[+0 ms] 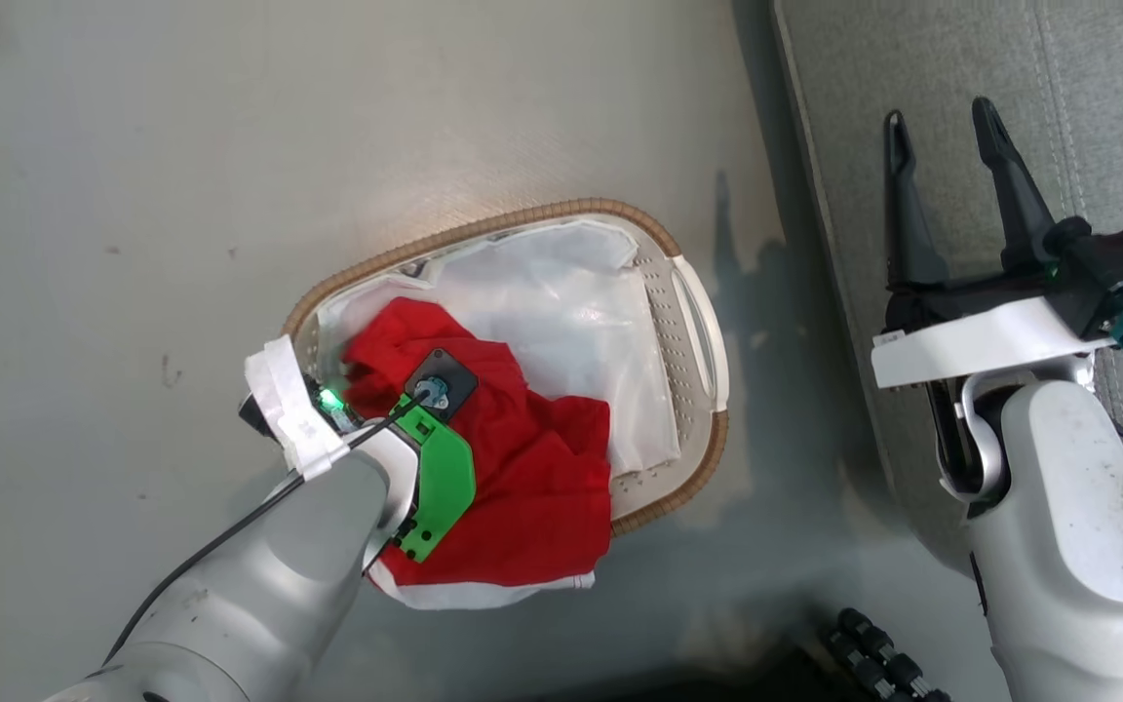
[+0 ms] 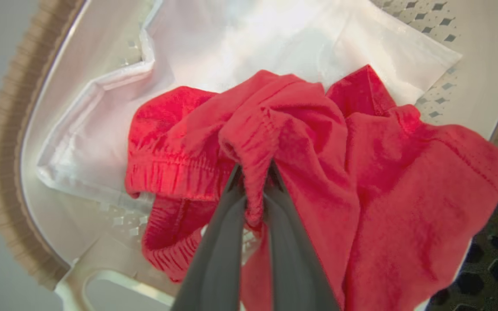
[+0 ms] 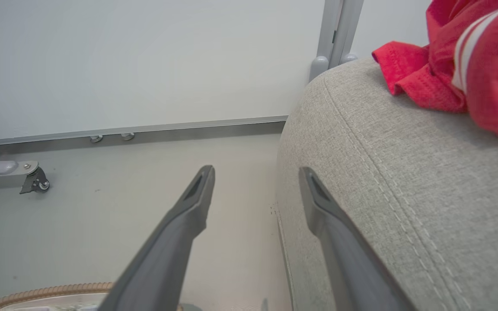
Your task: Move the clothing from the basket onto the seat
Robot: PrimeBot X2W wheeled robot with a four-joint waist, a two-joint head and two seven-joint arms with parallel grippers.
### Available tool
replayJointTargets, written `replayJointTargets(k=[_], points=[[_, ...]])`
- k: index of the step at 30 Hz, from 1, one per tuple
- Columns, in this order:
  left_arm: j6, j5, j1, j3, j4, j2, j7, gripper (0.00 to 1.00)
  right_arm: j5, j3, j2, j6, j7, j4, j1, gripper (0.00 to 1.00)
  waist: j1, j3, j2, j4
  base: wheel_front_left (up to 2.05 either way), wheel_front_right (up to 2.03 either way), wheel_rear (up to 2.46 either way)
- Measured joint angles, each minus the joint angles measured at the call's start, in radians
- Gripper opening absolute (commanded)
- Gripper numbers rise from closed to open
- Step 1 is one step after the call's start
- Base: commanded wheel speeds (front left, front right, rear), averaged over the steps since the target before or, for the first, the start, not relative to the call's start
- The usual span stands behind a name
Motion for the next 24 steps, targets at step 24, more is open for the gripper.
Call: replayJointTargets(k=[24], points=[[-0.001, -0.054, 0.052, -0.008, -0.319, 0.147, -0.224, 0.00, -0.062, -0.030, 0.000, 0.000, 0.000, 0.117, 0.242, 1.00, -0.0001, -0.440, 0.0000, 0.097, 0.00, 0.00, 0.00]])
